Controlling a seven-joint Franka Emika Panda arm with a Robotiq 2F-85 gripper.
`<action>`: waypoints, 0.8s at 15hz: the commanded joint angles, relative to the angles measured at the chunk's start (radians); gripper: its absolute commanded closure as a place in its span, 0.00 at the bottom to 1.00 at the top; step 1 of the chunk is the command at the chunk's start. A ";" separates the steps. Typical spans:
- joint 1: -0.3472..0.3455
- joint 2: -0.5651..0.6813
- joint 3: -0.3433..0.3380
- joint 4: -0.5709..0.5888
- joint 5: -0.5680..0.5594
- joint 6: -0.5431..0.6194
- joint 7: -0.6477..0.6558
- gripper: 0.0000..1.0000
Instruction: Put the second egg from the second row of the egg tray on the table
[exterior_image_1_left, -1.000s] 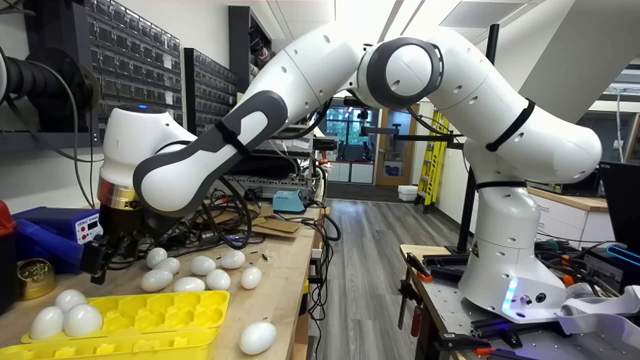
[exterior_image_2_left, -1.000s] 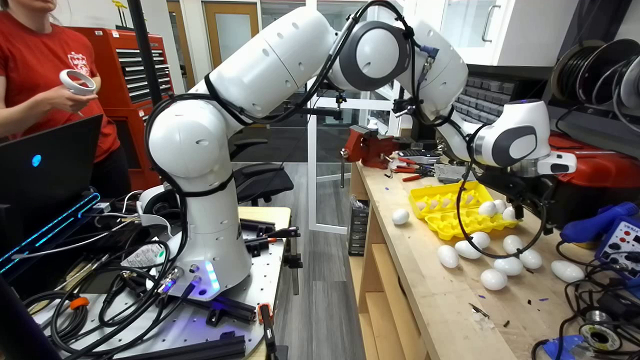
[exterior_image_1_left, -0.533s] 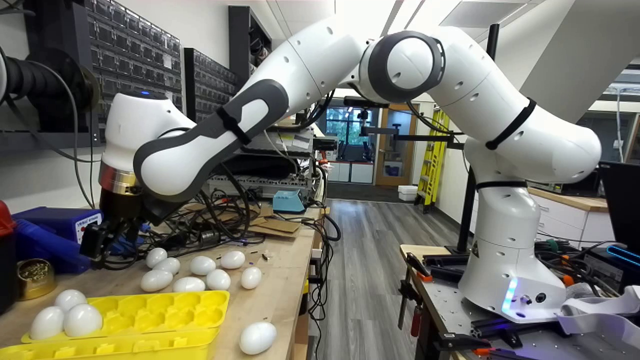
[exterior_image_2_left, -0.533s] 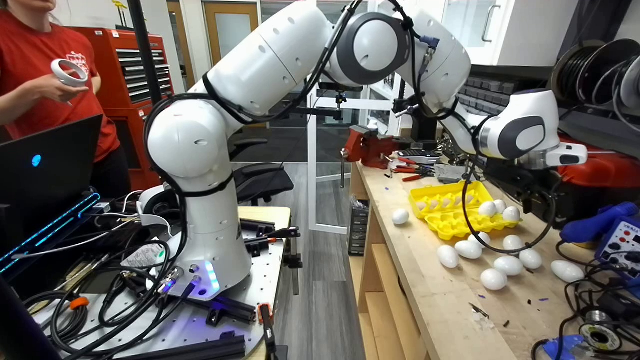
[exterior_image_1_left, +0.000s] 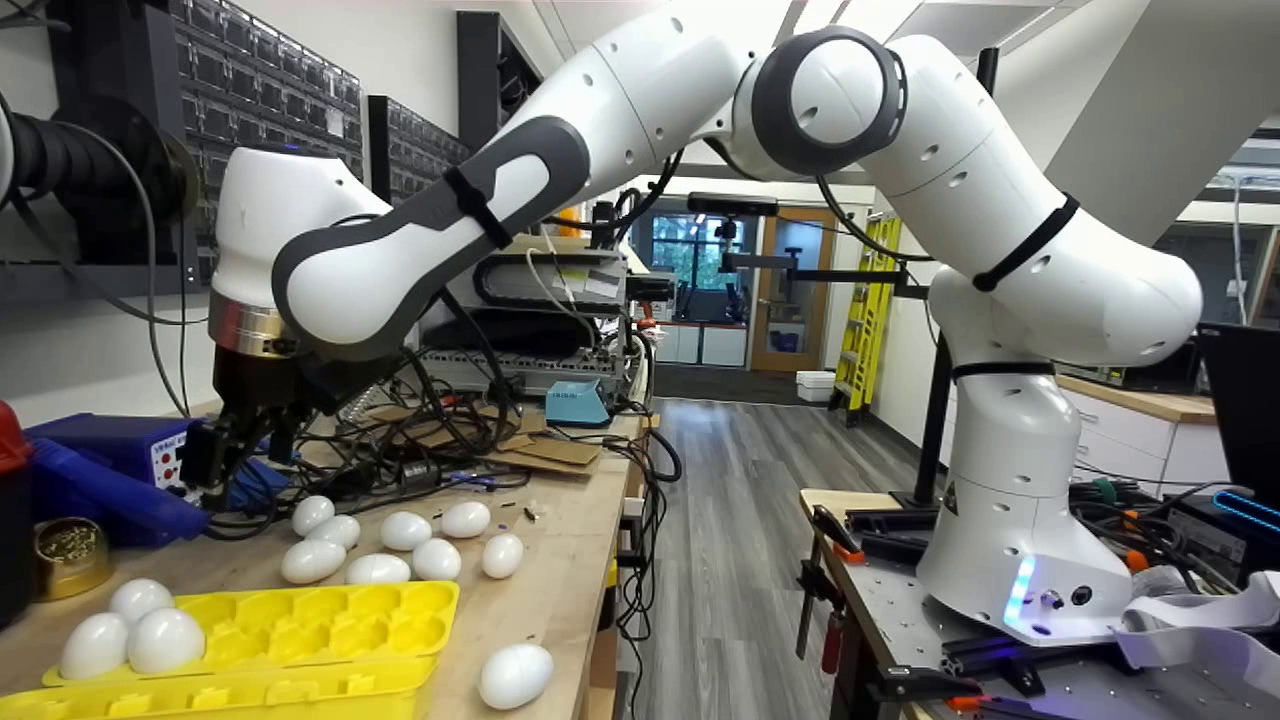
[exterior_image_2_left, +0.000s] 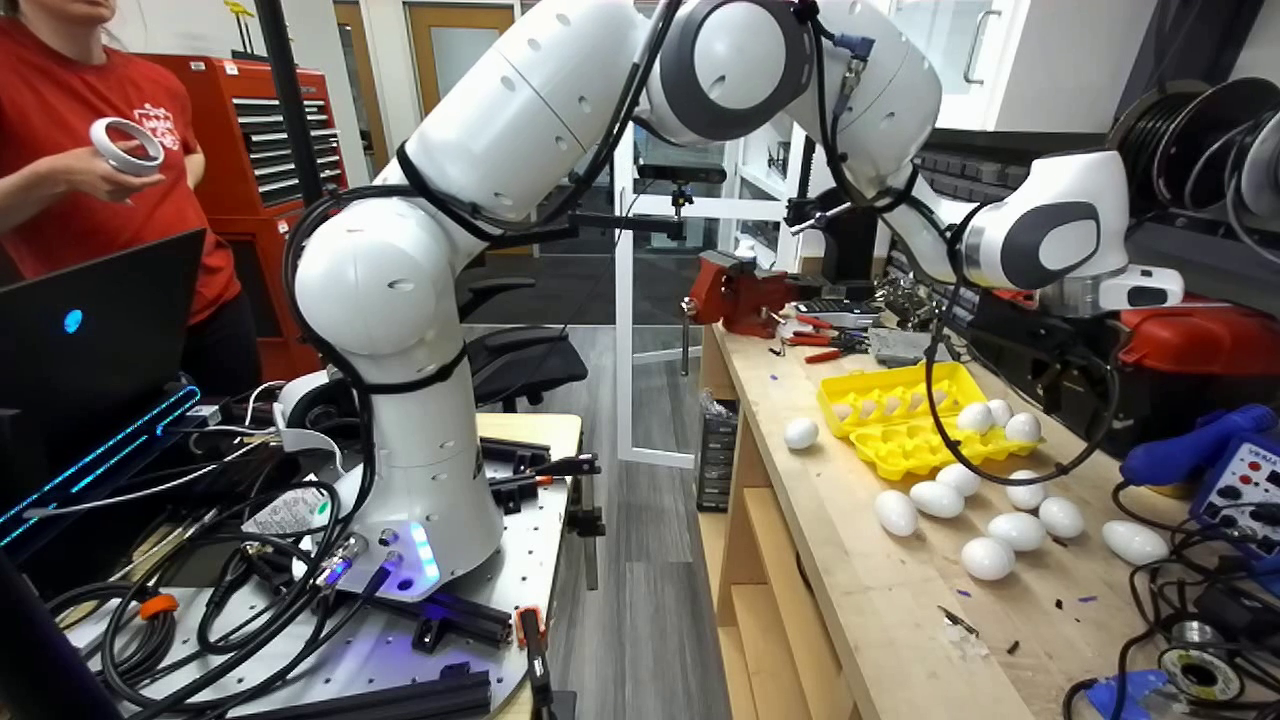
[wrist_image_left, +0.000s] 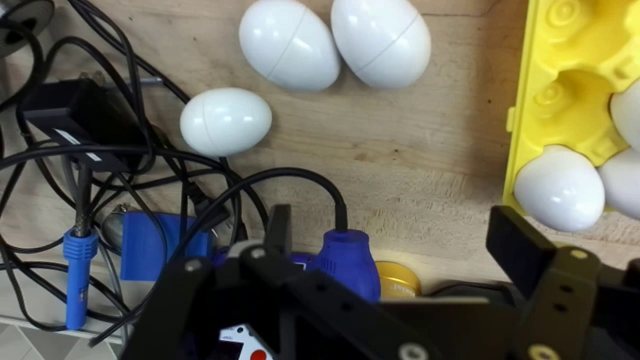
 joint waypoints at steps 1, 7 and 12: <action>-0.027 -0.084 0.040 -0.092 -0.004 -0.052 -0.022 0.00; -0.040 -0.142 0.085 -0.154 0.007 -0.129 -0.034 0.00; -0.052 -0.202 0.124 -0.205 0.025 -0.153 -0.044 0.00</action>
